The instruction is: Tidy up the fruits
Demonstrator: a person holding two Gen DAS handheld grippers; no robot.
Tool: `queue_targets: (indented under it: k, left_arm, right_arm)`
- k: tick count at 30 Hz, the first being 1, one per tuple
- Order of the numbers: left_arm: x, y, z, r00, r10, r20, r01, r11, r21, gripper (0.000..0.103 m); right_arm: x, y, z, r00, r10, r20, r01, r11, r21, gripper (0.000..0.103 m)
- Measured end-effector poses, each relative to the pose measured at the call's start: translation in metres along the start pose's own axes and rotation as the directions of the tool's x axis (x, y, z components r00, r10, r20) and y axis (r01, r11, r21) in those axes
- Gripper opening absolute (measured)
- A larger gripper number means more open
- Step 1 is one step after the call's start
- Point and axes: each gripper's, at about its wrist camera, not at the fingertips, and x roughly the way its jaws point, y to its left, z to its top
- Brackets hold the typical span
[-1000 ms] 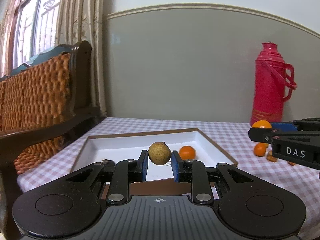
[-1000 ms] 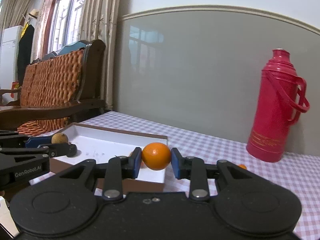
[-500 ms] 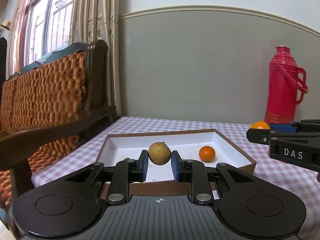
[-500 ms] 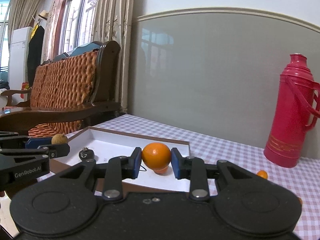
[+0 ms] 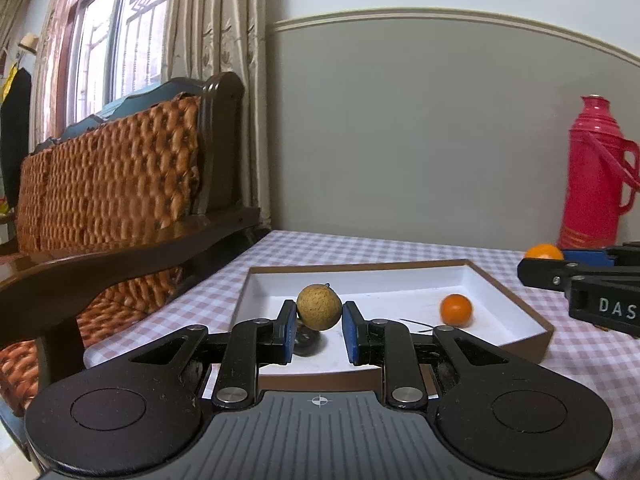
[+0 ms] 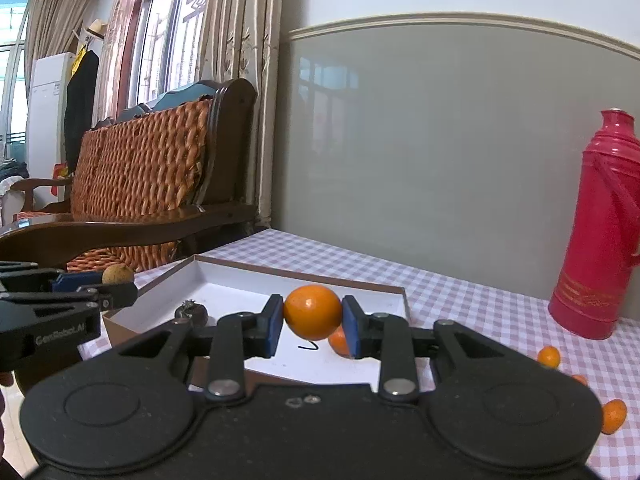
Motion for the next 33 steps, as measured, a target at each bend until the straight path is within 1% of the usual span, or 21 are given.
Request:
queue_targets:
  k: [3,8,17,23,33]
  left_arm:
    - [0.008,0.005,0.003,1.000,0.009,0.002,-0.009,1.000,-0.006,0.025]
    - [0.019,0.005,0.006,1.000,-0.001,0.008,0.001,1.000,0.005,0.025]
    - [0.048,0.008,0.015,1.000,0.004,0.013,-0.003,0.999,-0.034,0.025]
    - [0.069,0.010,0.017,1.000,0.016,-0.006,-0.016,0.999,-0.048,0.025]
    - [0.093,0.014,0.018,0.999,0.031,-0.028,-0.032,0.999,-0.032,0.025]
  right_arm:
    - [0.009,0.002,0.004,1.000,0.003,-0.001,-0.003,1.000,0.006,0.023]
    - [0.022,0.006,0.008,1.000,0.005,0.000,-0.005,1.000,0.005,0.023]
    - [0.048,-0.001,0.011,1.000,-0.010,-0.006,0.010,1.000,0.000,0.023]
    - [0.067,-0.009,0.011,0.999,-0.023,-0.027,0.023,1.000,0.005,0.023]
    - [0.094,-0.022,0.014,0.999,-0.032,-0.044,0.033,0.999,0.020,0.023]
